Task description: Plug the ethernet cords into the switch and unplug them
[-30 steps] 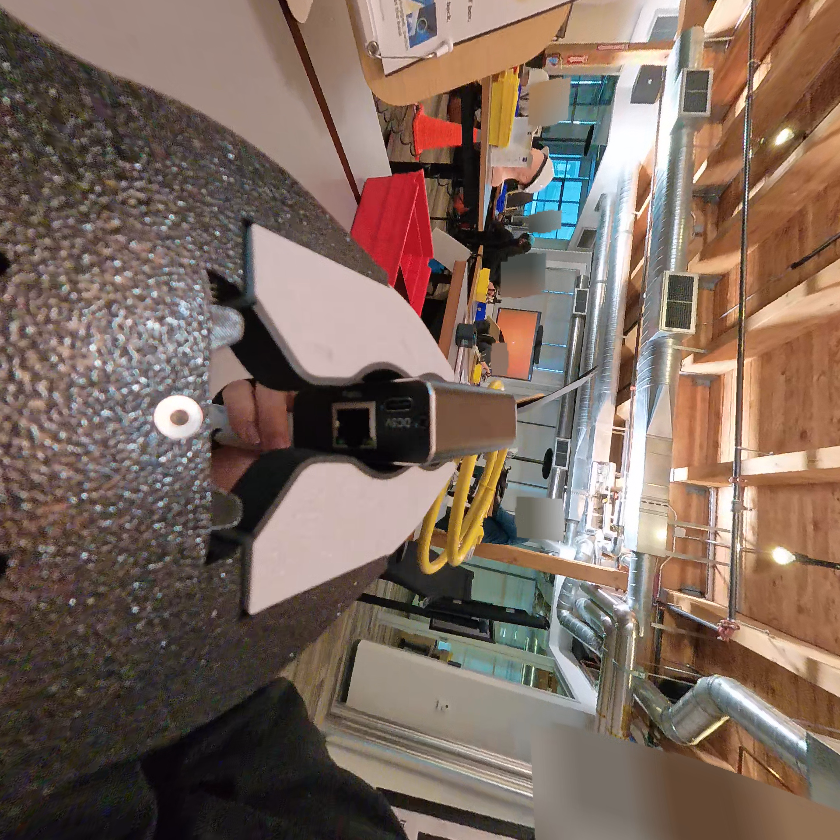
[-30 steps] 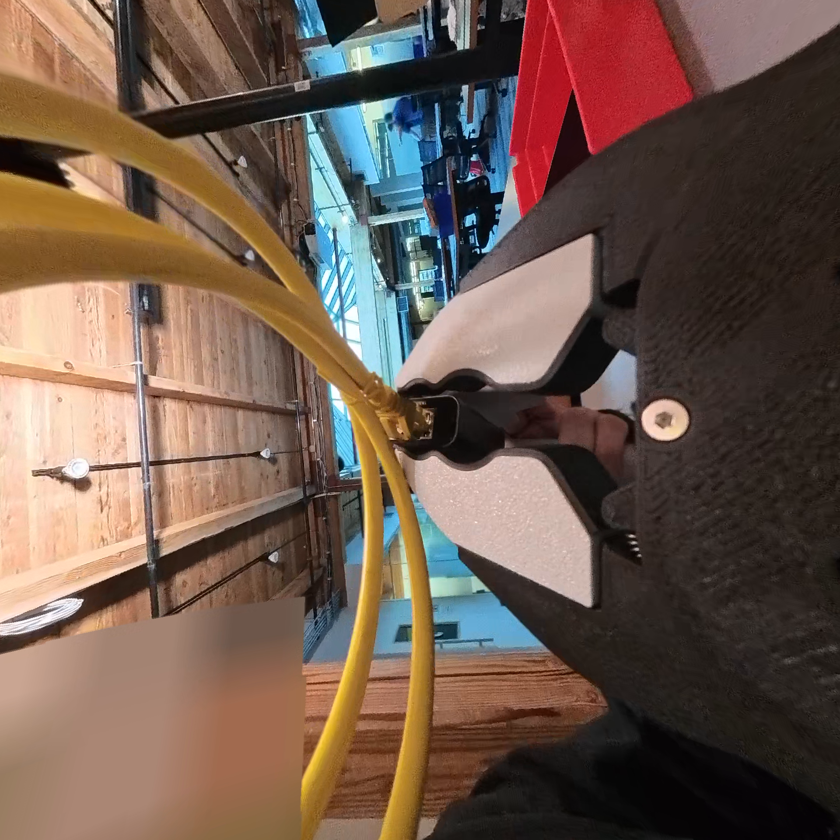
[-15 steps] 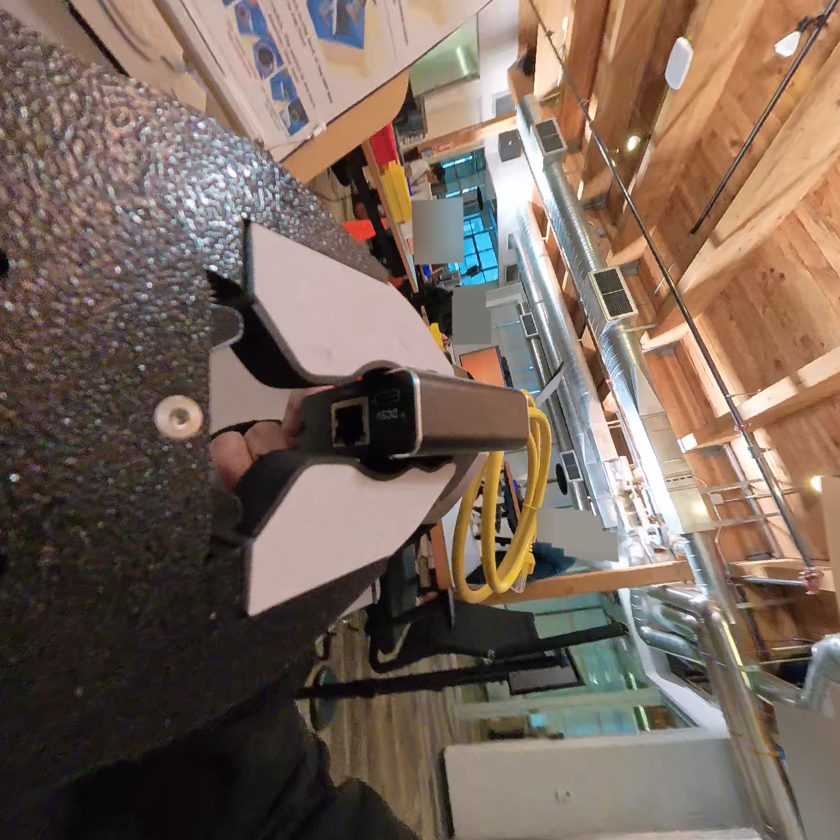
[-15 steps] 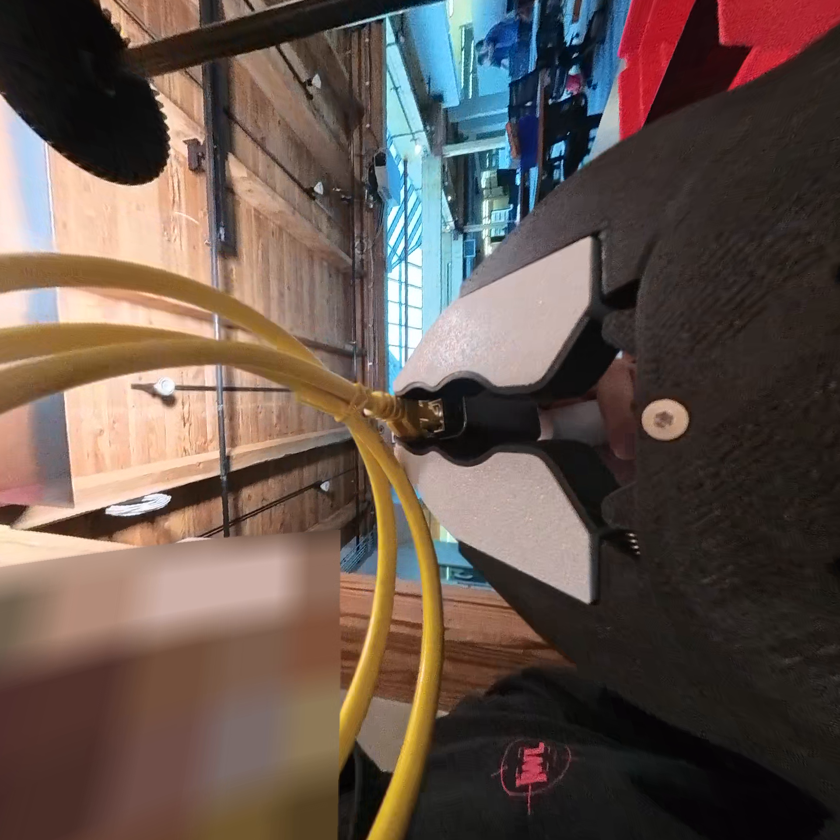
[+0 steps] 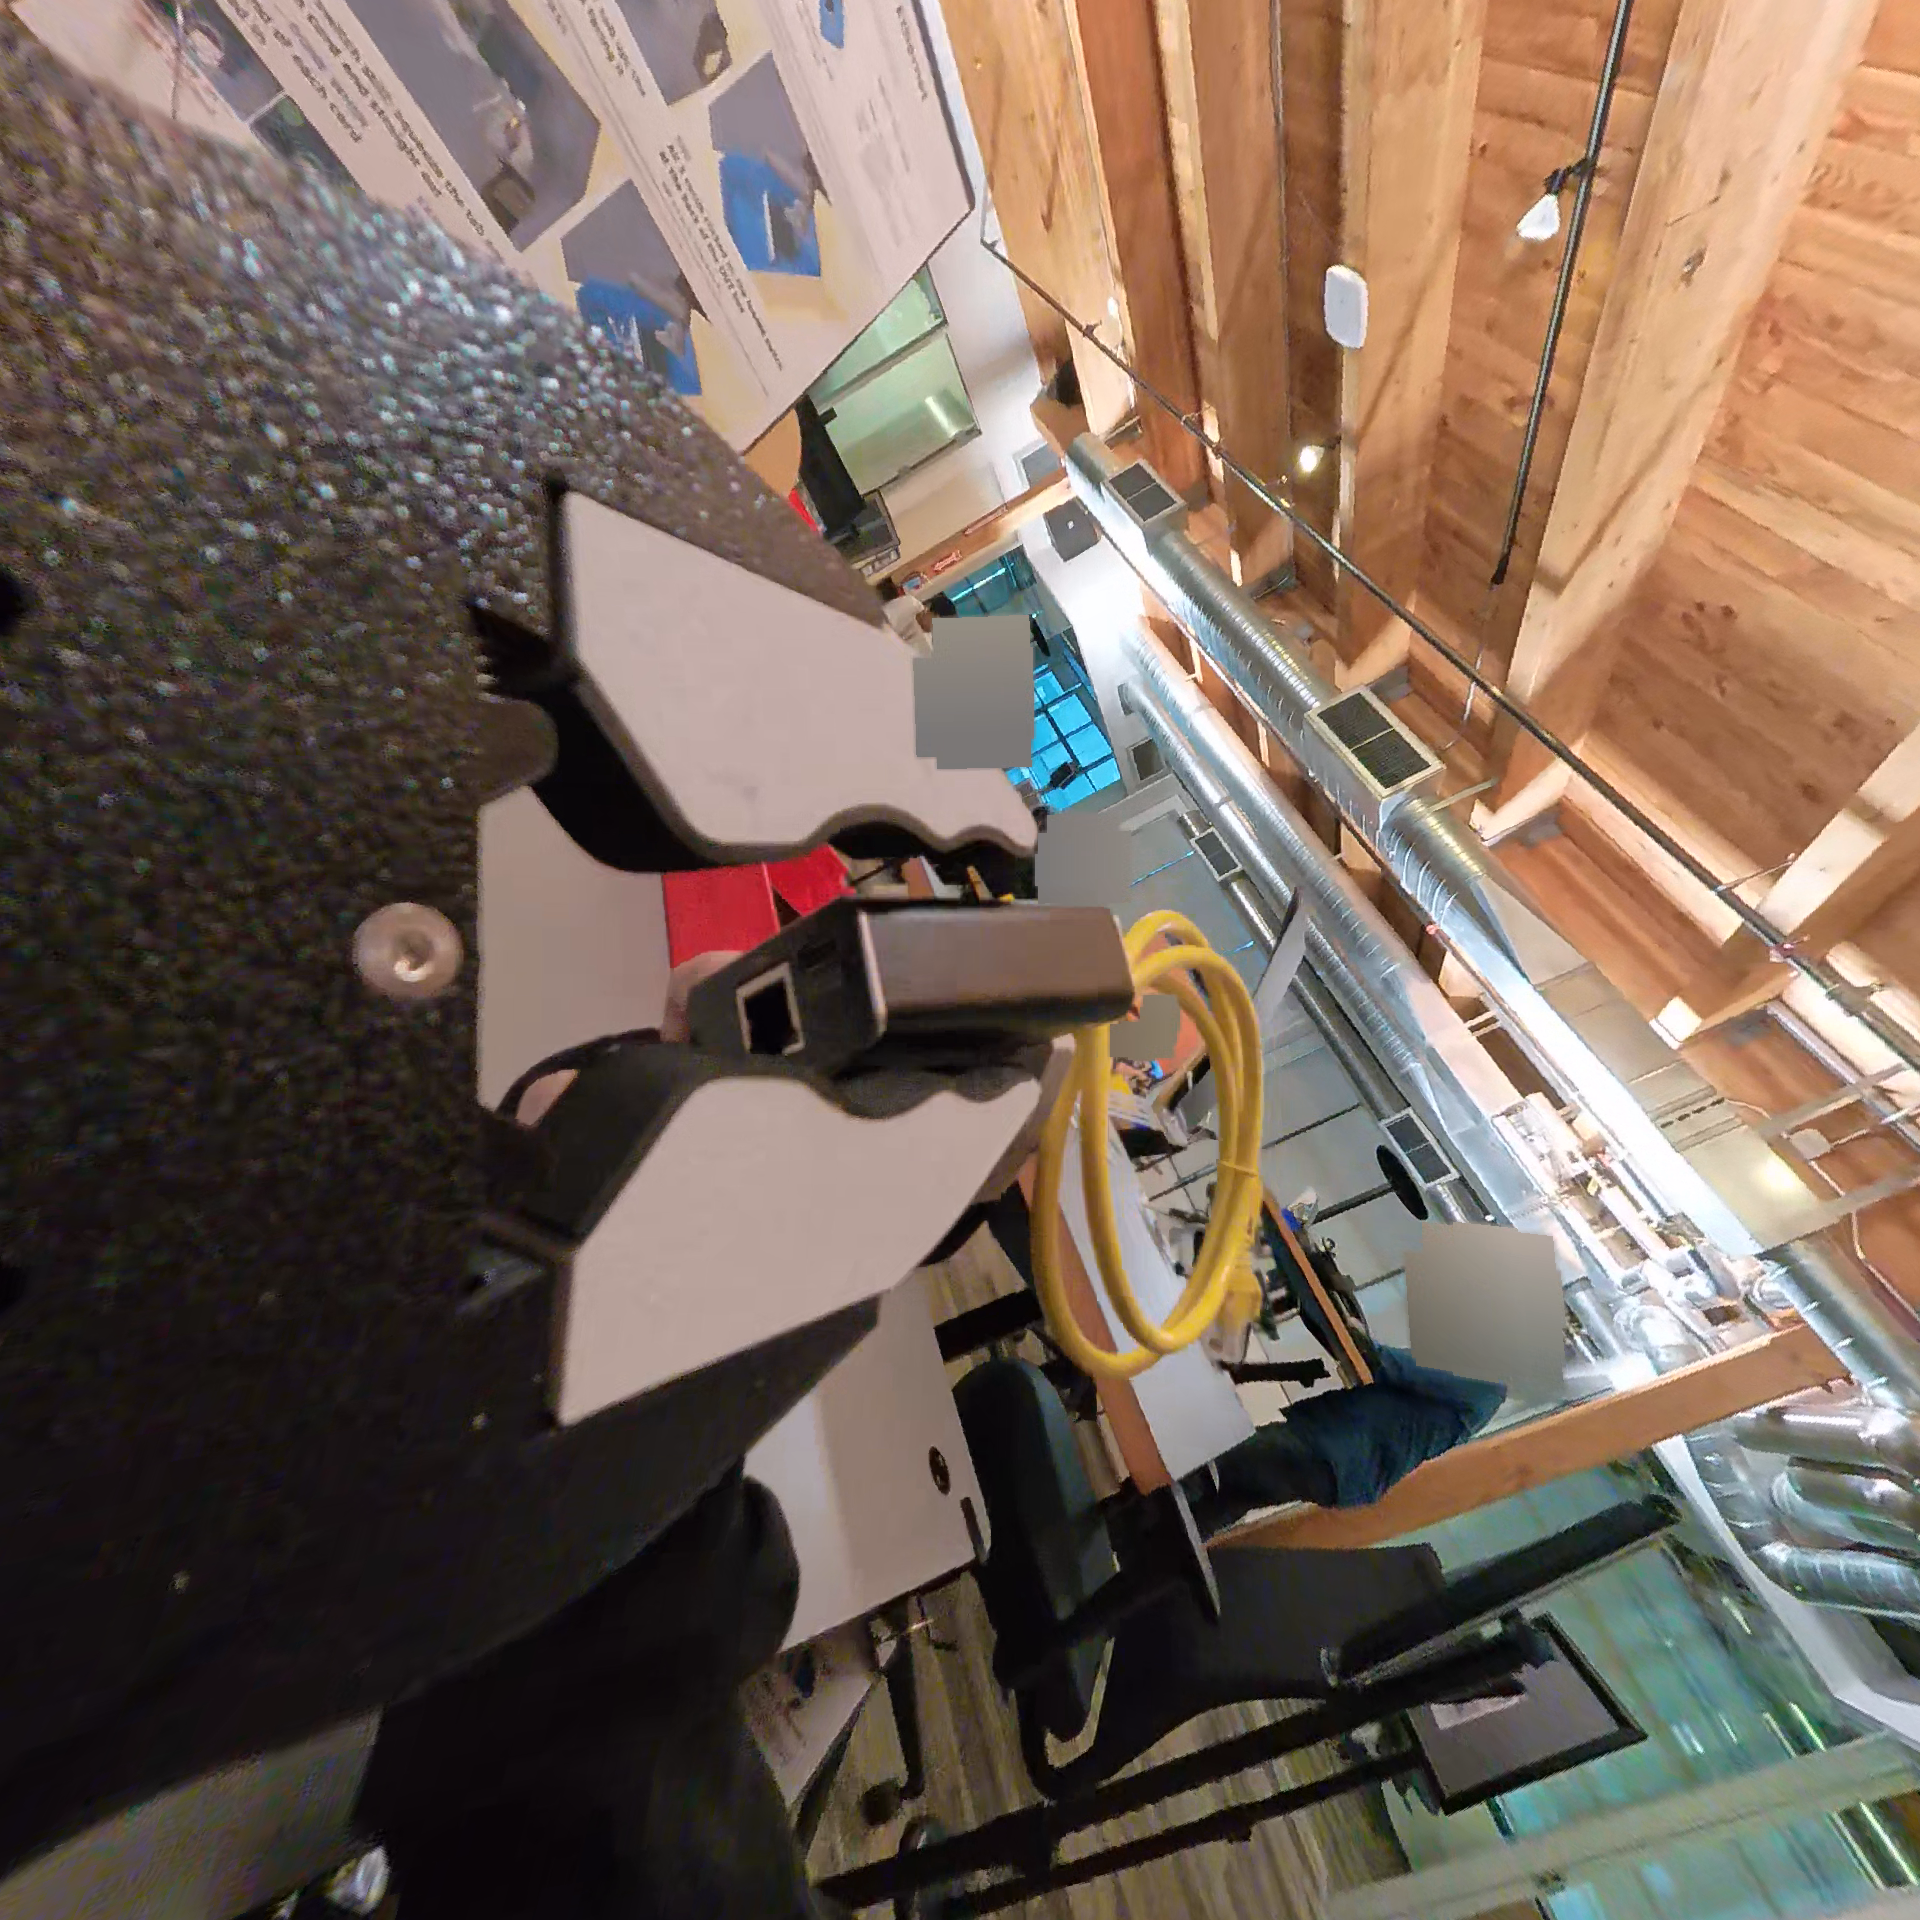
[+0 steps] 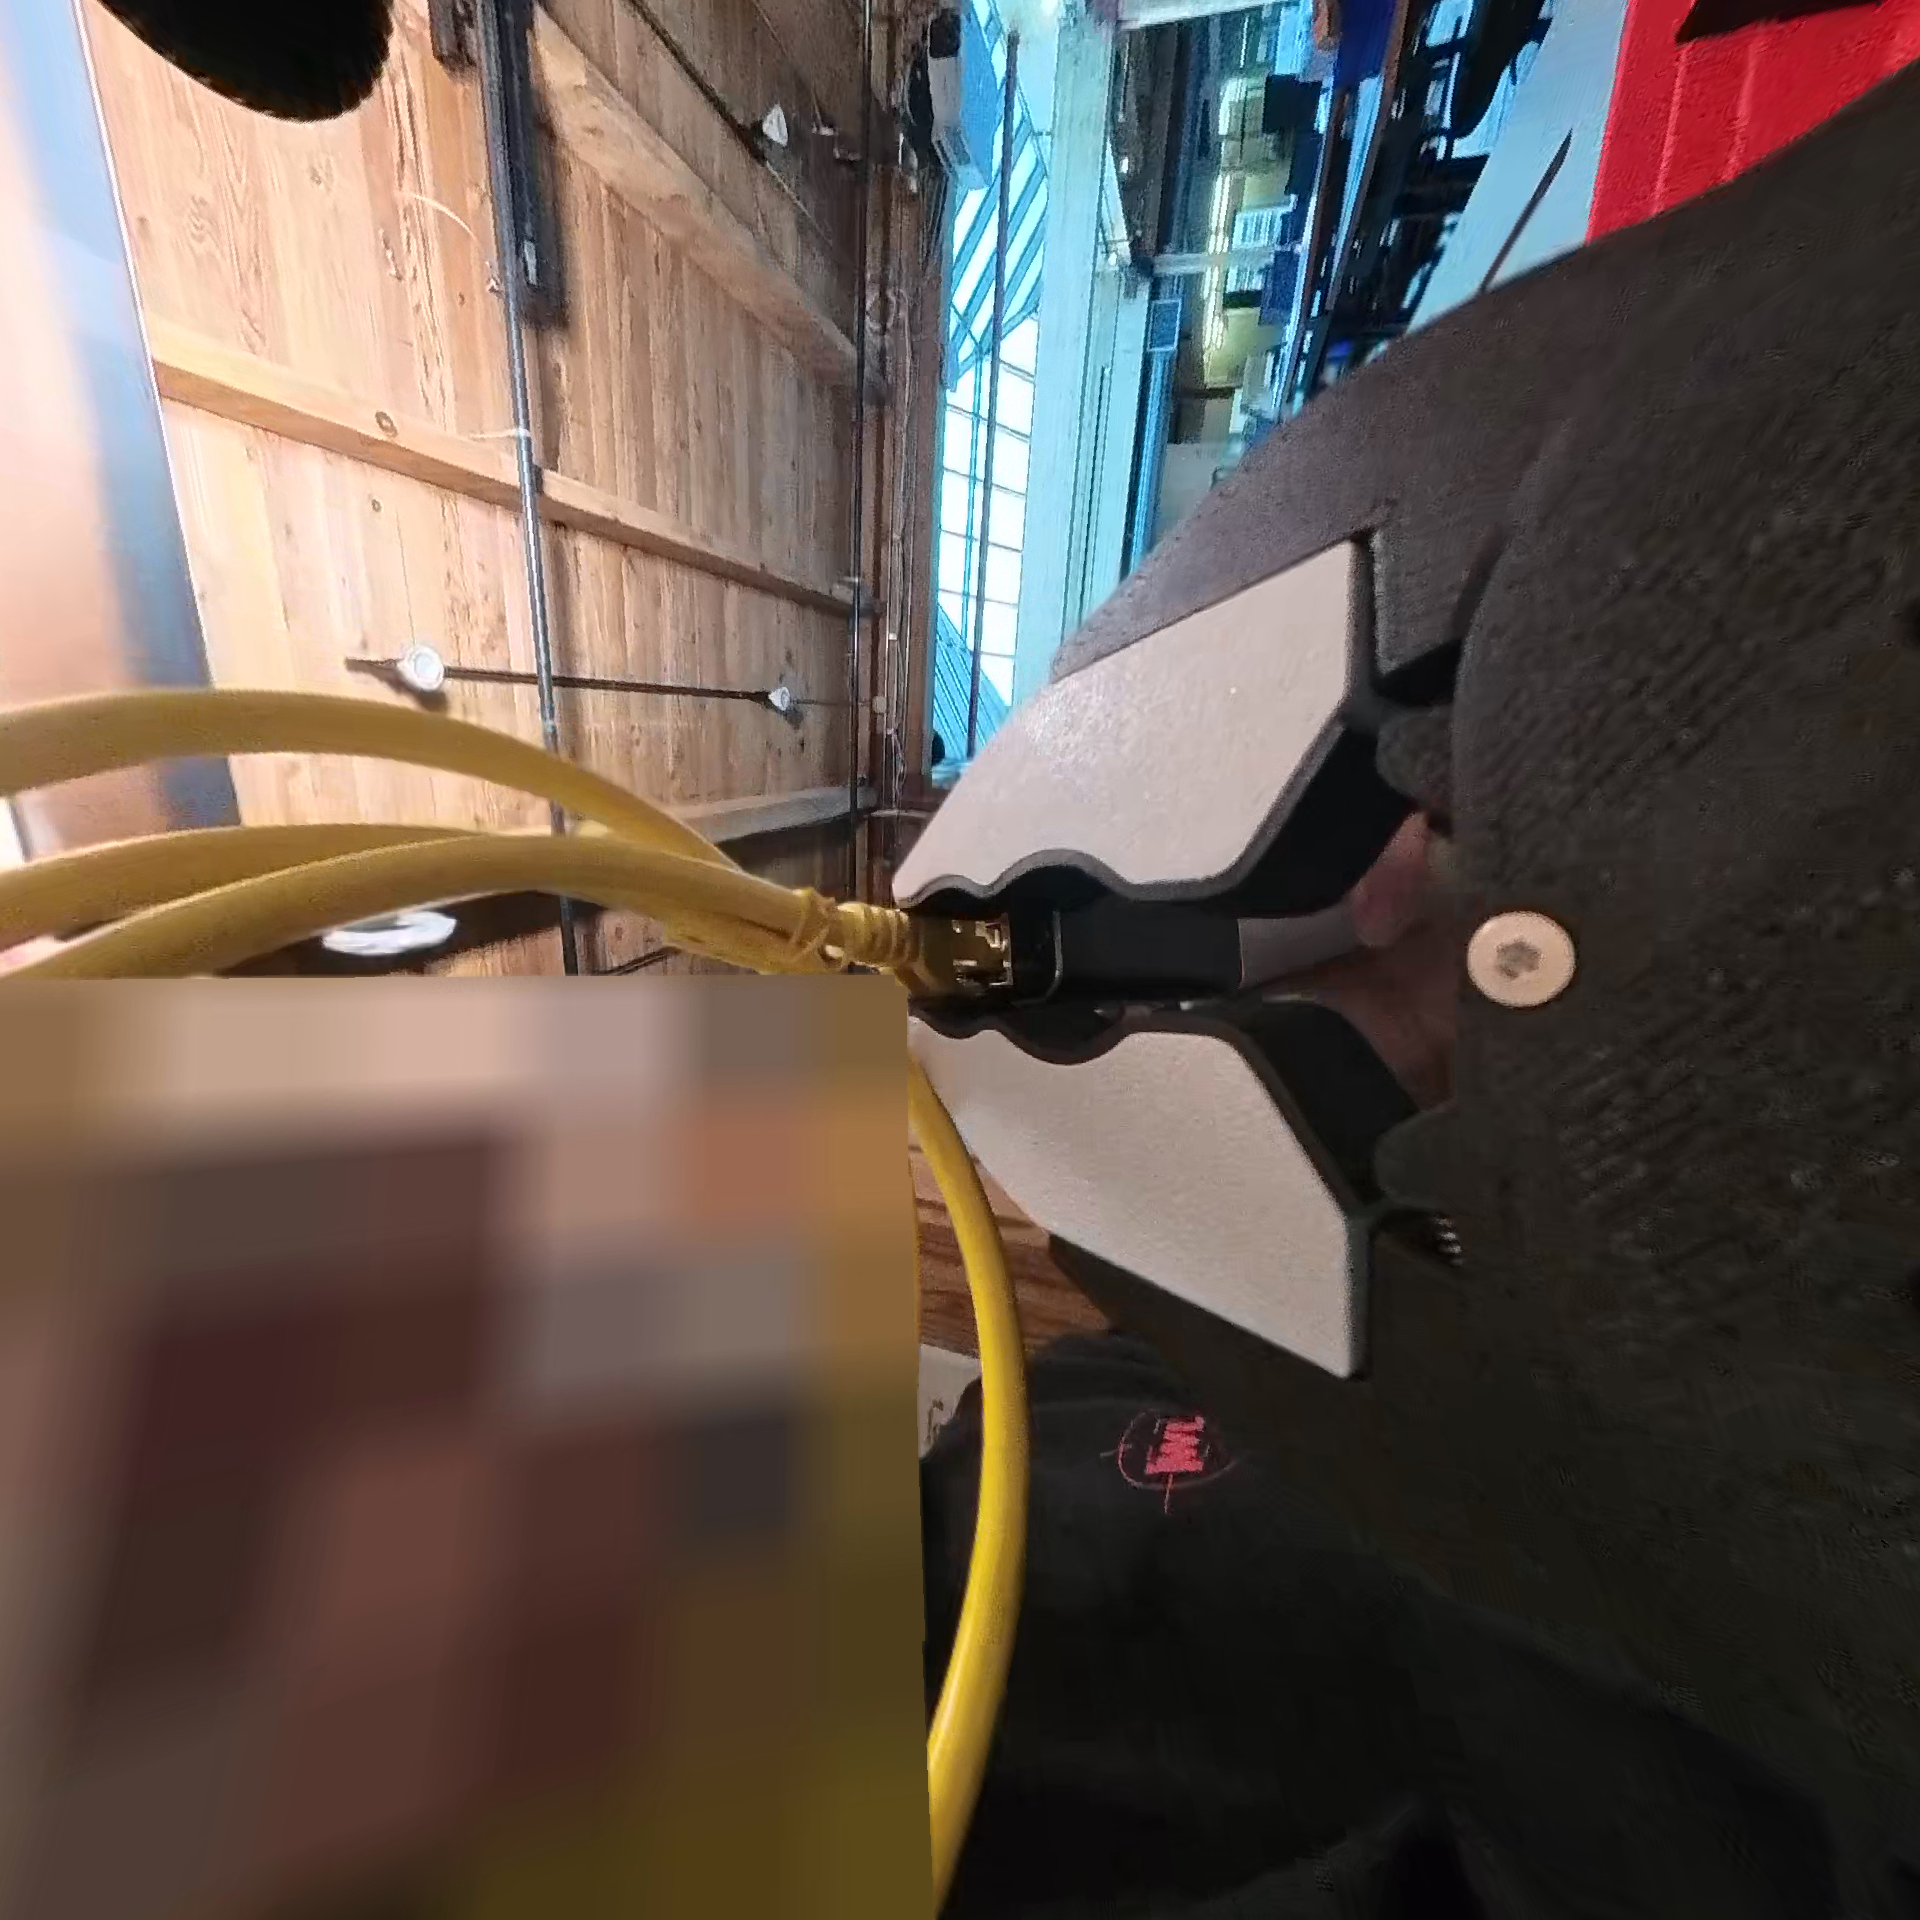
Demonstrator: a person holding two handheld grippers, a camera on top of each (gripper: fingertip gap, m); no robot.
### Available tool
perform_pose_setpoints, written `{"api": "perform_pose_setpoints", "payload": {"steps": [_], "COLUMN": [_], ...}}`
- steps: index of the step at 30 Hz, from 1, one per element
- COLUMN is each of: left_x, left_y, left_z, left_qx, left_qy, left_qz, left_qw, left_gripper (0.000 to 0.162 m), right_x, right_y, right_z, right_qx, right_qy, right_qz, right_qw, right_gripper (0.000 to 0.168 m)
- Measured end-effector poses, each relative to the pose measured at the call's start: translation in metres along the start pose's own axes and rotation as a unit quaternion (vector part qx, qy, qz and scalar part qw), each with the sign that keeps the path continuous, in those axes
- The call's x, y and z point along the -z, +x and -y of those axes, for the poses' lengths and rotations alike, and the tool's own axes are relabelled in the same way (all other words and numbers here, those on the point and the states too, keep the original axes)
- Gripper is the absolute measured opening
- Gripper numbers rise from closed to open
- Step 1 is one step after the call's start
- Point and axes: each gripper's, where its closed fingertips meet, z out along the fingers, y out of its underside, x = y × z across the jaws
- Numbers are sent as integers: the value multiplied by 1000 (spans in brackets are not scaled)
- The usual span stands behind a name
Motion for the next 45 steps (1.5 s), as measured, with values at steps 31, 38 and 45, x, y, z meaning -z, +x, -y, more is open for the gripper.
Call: {"api": "perform_pose_setpoints", "payload": {"steps": [31, 38, 45], "left_x": [-14, -14, -16], "left_y": [10, 10, 11], "left_z": [-20, -22, -24], "left_qx": [-42, -27, -39], "left_qy": [-44, -42, -51], "left_qz": [21, 19, 21], "left_qw": [998, 999, 998], "left_gripper": [27, 26, 27], "right_x": [13, 13, 16], "right_y": [0, 0, -2], "right_z": [-5, -5, -4], "right_qx": [-11, -11, -3], "right_qy": [21, 24, 23], "right_qz": [10, 10, 15], "right_qw": [1000, 1000, 1000], "right_gripper": [25, 16, 17]}}
